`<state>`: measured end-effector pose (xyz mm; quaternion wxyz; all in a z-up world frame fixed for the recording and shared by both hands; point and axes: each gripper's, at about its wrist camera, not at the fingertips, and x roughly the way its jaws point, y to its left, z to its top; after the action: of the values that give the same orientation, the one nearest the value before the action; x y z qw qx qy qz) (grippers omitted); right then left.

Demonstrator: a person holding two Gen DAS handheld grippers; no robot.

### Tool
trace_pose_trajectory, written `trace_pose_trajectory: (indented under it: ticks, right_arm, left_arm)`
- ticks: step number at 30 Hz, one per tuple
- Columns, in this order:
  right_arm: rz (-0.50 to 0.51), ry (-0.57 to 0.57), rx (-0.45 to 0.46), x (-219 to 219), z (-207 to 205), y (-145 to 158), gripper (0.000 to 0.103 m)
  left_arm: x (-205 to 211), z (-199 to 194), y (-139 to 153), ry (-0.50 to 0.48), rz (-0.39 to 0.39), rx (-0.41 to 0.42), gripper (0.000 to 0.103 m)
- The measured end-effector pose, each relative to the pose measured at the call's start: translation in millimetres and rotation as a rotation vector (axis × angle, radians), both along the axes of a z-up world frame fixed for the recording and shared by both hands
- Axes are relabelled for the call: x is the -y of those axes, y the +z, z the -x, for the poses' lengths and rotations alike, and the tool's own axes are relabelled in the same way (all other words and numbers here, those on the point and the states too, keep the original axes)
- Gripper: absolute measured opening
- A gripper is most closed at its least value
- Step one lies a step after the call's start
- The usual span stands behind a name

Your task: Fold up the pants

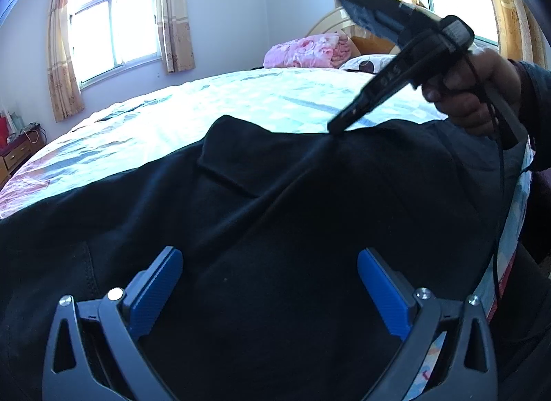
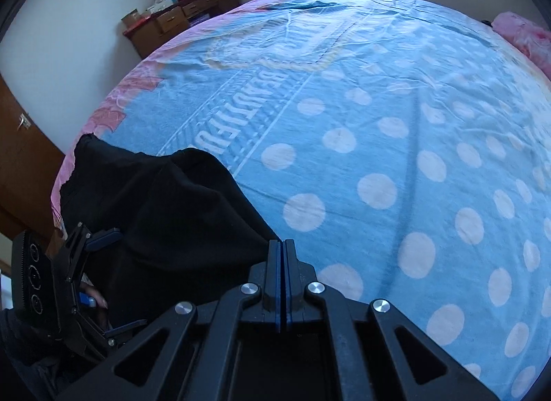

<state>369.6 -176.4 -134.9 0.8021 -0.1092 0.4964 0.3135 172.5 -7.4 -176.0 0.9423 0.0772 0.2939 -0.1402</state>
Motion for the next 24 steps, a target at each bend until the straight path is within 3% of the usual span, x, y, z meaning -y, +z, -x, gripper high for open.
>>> trace_pose_trajectory:
  ticks: [5,7,9,11,12,16,19,21,24]
  right_arm:
    - [-0.007,0.025,-0.034,0,0,1,0.003]
    - [-0.020,-0.008,-0.026,12,5,14,0.004]
    - [-0.037,-0.033,0.004,30,18,28,0.012]
    - [-0.064,-0.072,0.027,57,40,39,0.037]
    - [-0.067,-0.085,0.032,67,49,40,0.040]
    - [-0.058,-0.144,0.036,100,96,34,0.040]
    - [-0.049,-0.195,-0.005,115,117,10,0.040]
    - [-0.053,-0.245,-0.054,124,116,-14,0.040]
    - [-0.144,-0.281,-0.035,139,121,-9,0.040]
  left_arm:
    - [-2,2,1,-0.007,0.014,-0.001,0.103]
    - [-7,5,5,-0.015,0.064,-0.004,0.103]
    - [-15,8,11,-0.013,0.129,-0.020,0.103]
    - [-20,12,17,0.001,0.197,-0.025,0.103]
    - [-20,12,19,0.001,0.205,-0.025,0.103]
    - [-8,5,6,0.019,0.105,-0.058,0.103]
    - [6,4,4,0.027,0.010,-0.053,0.103]
    - [9,2,8,0.028,0.002,-0.076,0.103]
    - [16,8,26,-0.012,0.022,-0.057,0.103]
